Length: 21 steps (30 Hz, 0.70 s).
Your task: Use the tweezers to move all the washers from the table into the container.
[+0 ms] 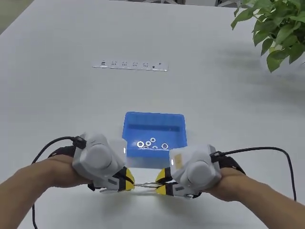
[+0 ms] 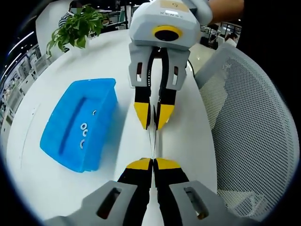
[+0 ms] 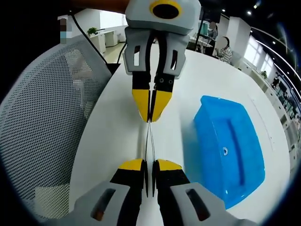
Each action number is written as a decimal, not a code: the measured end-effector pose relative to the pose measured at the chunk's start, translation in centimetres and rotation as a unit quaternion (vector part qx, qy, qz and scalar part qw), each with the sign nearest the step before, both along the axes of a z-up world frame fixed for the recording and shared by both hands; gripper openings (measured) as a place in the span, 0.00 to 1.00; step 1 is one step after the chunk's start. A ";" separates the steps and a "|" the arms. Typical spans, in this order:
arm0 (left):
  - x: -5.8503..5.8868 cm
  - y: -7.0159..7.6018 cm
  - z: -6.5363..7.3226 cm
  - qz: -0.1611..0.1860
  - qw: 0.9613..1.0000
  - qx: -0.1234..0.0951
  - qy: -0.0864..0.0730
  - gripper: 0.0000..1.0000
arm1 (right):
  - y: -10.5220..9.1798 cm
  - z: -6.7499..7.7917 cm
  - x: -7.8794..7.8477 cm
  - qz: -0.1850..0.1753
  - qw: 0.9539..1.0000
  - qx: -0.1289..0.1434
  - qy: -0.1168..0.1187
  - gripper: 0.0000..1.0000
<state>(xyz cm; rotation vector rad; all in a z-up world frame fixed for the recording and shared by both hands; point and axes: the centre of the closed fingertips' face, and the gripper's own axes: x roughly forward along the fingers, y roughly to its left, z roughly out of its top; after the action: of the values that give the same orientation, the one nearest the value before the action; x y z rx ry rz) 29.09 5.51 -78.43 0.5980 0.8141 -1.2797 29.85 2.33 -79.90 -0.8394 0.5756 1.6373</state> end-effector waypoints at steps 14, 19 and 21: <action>-1.1 0.1 -1.2 -0.004 1.000 0.015 0.016 0.06 | 0.0 -0.5 -1.0 0.006 1.000 -0.007 0.007 0.11; -1.3 0.1 -1.5 -0.007 1.000 0.023 0.017 0.06 | 0.0 -0.5 -1.2 0.007 1.000 -0.009 0.010 0.11; -1.4 0.1 -1.7 -0.007 0.999 0.026 0.018 0.06 | 0.0 -0.5 -1.3 0.006 1.000 -0.009 0.011 0.11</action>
<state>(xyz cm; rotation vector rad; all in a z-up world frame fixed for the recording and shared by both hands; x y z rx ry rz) 27.67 5.61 -80.15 0.6249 0.8773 -1.2884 28.58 2.30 -80.41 -0.8415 0.6017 1.6566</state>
